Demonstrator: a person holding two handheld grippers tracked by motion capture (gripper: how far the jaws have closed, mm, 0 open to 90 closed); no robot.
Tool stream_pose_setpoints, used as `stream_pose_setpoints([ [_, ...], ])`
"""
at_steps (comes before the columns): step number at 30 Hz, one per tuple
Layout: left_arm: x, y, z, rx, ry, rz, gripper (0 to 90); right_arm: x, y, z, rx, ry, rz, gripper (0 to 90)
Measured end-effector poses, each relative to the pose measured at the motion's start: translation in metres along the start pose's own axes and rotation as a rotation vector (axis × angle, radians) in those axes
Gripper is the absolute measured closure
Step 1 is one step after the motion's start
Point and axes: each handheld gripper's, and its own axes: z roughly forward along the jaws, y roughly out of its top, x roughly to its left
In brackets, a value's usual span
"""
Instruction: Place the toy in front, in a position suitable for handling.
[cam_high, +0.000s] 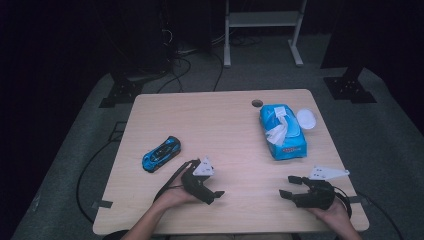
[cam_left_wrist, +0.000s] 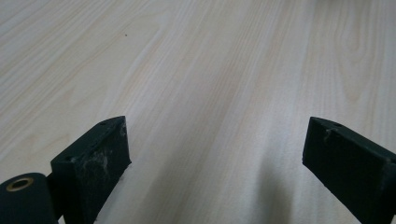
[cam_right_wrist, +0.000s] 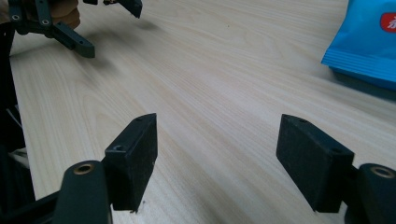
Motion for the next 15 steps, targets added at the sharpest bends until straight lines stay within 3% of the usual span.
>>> stream_pose_setpoints([
  [5,0.006,0.0,-0.005,0.001,0.016,-0.006,6.7,0.0,0.0,-0.001,-0.005,0.004,0.001,28.5],
  [7,0.011,0.0,-0.011,0.001,0.04,-0.005,6.7,0.001,0.0,-0.003,-0.011,0.005,0.004,28.5],
  [9,0.02,-0.001,-0.018,-0.005,0.055,-0.019,6.7,0.001,0.001,-0.004,-0.02,0.004,0.002,28.5],
  [10,0.03,-0.002,-0.025,-0.007,0.085,-0.027,6.8,0.001,0.001,-0.005,-0.022,0.001,0.009,28.5],
  [11,0.03,-0.002,-0.025,-0.007,0.085,-0.027,6.7,0.001,0.002,-0.006,-0.021,0.0,0.01,28.5],
  [15,0.057,-0.009,-0.045,-0.005,0.145,-0.068,6.7,0.001,0.002,-0.005,-0.02,-0.005,0.015,28.5],
])
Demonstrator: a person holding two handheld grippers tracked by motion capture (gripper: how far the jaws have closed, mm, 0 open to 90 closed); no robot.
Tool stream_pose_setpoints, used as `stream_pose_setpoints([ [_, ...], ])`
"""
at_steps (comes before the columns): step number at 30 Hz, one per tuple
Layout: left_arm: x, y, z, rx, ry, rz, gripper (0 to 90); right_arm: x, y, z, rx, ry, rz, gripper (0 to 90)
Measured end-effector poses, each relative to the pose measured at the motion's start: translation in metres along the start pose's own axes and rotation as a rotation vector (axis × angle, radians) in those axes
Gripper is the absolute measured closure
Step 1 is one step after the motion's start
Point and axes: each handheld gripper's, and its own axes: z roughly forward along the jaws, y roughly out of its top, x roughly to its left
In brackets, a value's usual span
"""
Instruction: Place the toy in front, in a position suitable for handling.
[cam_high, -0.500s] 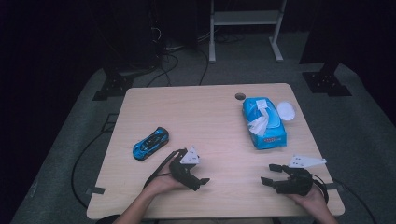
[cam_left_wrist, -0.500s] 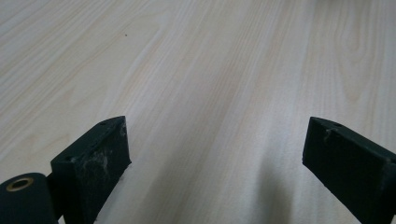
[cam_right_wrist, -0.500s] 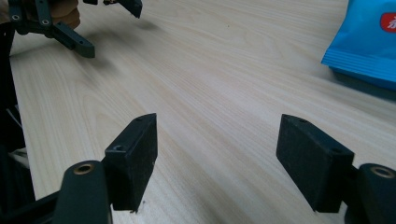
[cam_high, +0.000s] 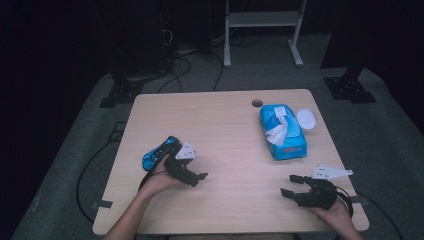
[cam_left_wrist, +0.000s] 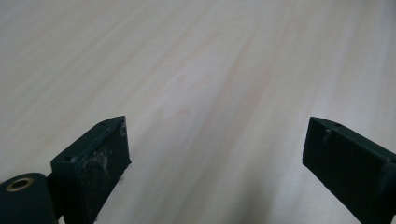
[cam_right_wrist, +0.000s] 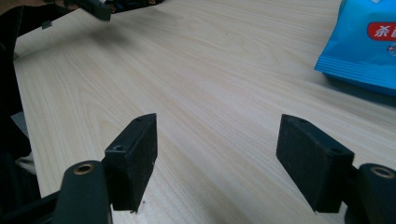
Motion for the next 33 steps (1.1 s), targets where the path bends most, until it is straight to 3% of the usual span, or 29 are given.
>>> stream_pose_setpoints([
  [5,0.017,-0.006,-0.013,0.004,0.044,-0.006,6.7,0.002,0.0,0.002,0.004,0.003,-0.01,28.5],
  [9,0.038,-0.013,-0.025,0.027,0.12,-0.011,5.5,0.002,0.001,0.003,0.01,0.005,-0.013,28.5],
  [12,0.054,-0.019,-0.03,0.053,0.148,-0.038,3.8,0.002,0.001,0.003,0.015,0.007,-0.012,28.5],
  [17,0.074,-0.03,-0.033,0.097,0.16,-0.084,2.9,0.002,0.001,0.004,0.014,0.009,-0.013,28.5],
  [18,0.081,-0.035,-0.033,0.107,0.147,-0.114,3.0,0.003,0.001,0.004,0.017,0.01,-0.012,28.5],
  [21,0.085,-0.039,-0.031,0.118,0.143,-0.127,3.8,0.003,0.001,0.004,0.018,0.011,-0.011,28.5],
  [22,0.089,-0.043,-0.029,0.146,0.128,-0.136,4.9,0.003,0.001,0.004,0.02,0.011,-0.01,28.5],
  [27,0.094,-0.051,-0.022,0.196,0.128,-0.143,4.8,0.003,0.001,0.004,0.017,0.01,-0.012,28.5],
  [33,0.099,-0.054,-0.013,0.212,0.125,-0.162,6.2,0.002,0.001,0.005,0.018,0.01,-0.011,28.5],
])
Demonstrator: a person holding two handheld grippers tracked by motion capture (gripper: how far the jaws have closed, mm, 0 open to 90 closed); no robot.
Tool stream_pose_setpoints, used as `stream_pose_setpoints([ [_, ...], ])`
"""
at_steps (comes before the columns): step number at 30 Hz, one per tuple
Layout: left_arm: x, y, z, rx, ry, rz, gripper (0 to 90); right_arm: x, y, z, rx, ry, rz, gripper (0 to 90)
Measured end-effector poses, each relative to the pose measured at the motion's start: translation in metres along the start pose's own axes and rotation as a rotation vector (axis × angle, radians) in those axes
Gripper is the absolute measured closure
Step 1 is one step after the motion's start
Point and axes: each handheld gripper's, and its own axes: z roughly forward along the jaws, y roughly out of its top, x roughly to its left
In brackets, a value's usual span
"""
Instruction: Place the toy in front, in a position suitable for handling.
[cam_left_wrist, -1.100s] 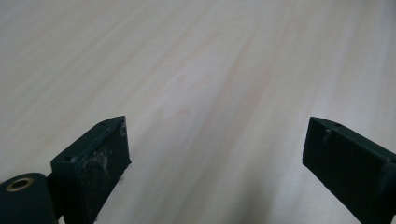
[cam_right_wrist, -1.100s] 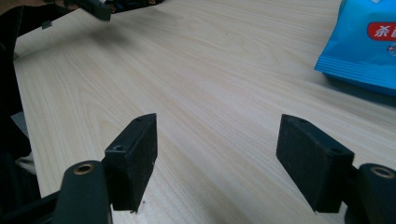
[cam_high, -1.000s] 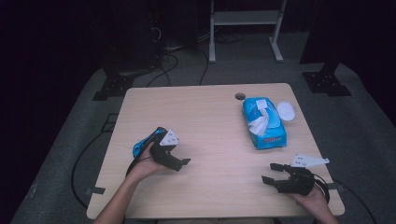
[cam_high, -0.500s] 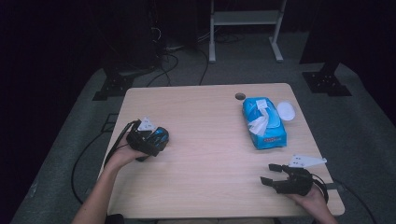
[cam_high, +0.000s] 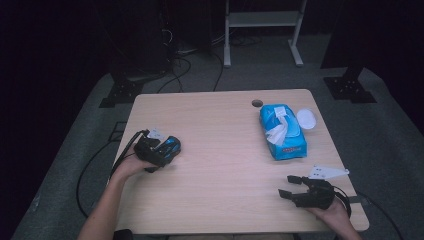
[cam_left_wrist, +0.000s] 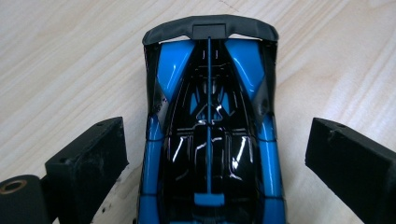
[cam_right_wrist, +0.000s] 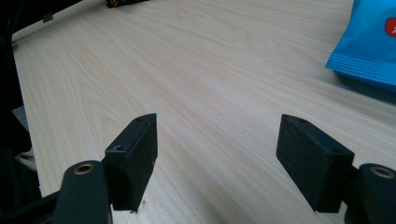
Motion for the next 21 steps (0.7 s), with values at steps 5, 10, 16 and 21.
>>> stream_pose_setpoints([
  [5,0.005,-0.001,0.012,0.013,-0.019,-0.064,6.2,0.0,0.0,0.0,0.0,-0.001,-0.001,28.5],
  [10,0.006,0.001,0.016,-0.009,-0.023,-0.084,8.8,-0.001,0.0,0.0,0.002,-0.002,-0.002,28.6],
  [16,0.005,0.004,0.02,-0.038,-0.016,-0.095,14.0,0.0,0.0,0.0,0.0,-0.001,-0.004,28.6],
  [21,0.002,0.008,0.018,-0.051,-0.001,-0.063,24.8,0.001,0.0,0.0,0.001,-0.001,-0.004,28.6],
])
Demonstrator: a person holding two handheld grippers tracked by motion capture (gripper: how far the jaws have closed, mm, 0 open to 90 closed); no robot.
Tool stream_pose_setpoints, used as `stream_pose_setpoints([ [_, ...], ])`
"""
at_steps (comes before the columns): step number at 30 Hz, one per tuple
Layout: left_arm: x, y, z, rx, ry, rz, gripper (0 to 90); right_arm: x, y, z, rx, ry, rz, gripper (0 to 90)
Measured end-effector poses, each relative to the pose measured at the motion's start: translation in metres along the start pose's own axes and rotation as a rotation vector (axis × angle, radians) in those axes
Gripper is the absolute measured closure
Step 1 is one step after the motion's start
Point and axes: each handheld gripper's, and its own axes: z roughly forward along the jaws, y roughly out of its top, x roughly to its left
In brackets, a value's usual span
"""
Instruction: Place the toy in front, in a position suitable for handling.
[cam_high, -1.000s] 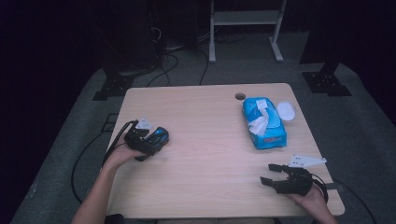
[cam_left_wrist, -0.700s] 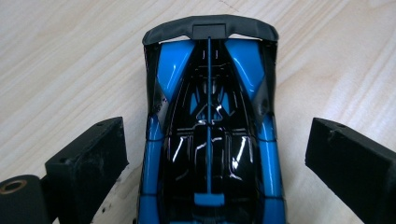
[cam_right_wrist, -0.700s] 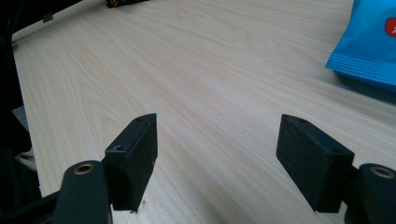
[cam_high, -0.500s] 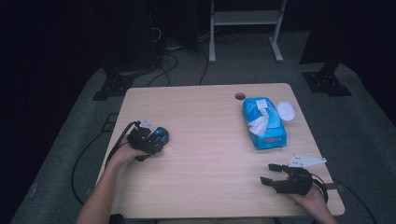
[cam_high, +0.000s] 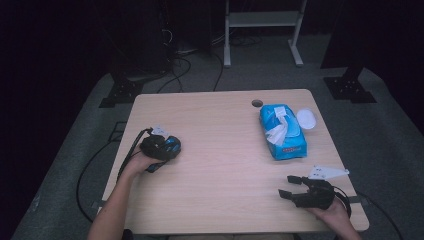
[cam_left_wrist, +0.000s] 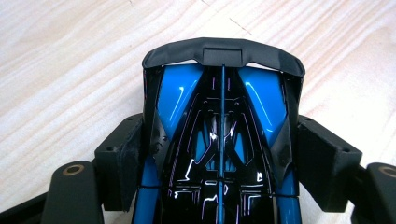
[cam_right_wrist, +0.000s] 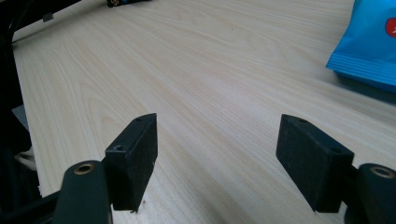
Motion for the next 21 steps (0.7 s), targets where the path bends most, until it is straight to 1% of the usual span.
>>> stream_pose_setpoints([
  [2,-0.002,0.001,0.0,0.0,0.014,0.012,24.9,0.0,0.0,0.0,-0.001,0.0,-0.001,28.7],
  [5,-0.004,0.001,-0.001,0.003,0.023,0.03,25.0,0.0,0.0,-0.001,-0.006,-0.002,-0.005,28.7],
  [6,-0.004,0.001,-0.002,-0.005,0.023,0.035,25.0,0.0,0.0,-0.001,-0.006,-0.004,-0.003,28.7],
  [9,-0.005,0.002,-0.005,-0.02,0.027,0.034,25.1,0.0,0.0,-0.002,-0.009,-0.004,-0.003,28.7],
  [14,-0.005,0.004,-0.02,-0.086,0.028,0.025,25.2,0.0,0.0,-0.002,-0.01,-0.007,-0.002,28.7],
  [15,-0.005,0.004,-0.023,-0.098,0.034,0.029,25.2,0.0,0.0,-0.002,-0.01,-0.007,-0.002,28.7],
  [17,-0.005,0.002,-0.03,-0.137,0.032,0.018,25.2,0.0,0.0,-0.002,-0.01,-0.007,-0.002,28.7],
  [18,-0.005,0.0,-0.037,-0.166,0.035,0.01,25.2,0.0,0.0,-0.002,-0.009,-0.007,-0.004,28.7],
  [19,-0.005,-0.001,-0.041,-0.178,0.038,0.005,25.2,0.001,0.0,-0.002,-0.009,-0.007,-0.002,28.7],
  [20,-0.005,-0.001,-0.041,-0.178,0.038,0.005,25.2,0.001,0.0,-0.002,-0.009,-0.007,-0.002,28.7],
  [21,-0.005,-0.003,-0.044,-0.191,0.04,0.001,25.2,0.001,0.0,-0.002,-0.009,-0.007,-0.003,28.7],
])
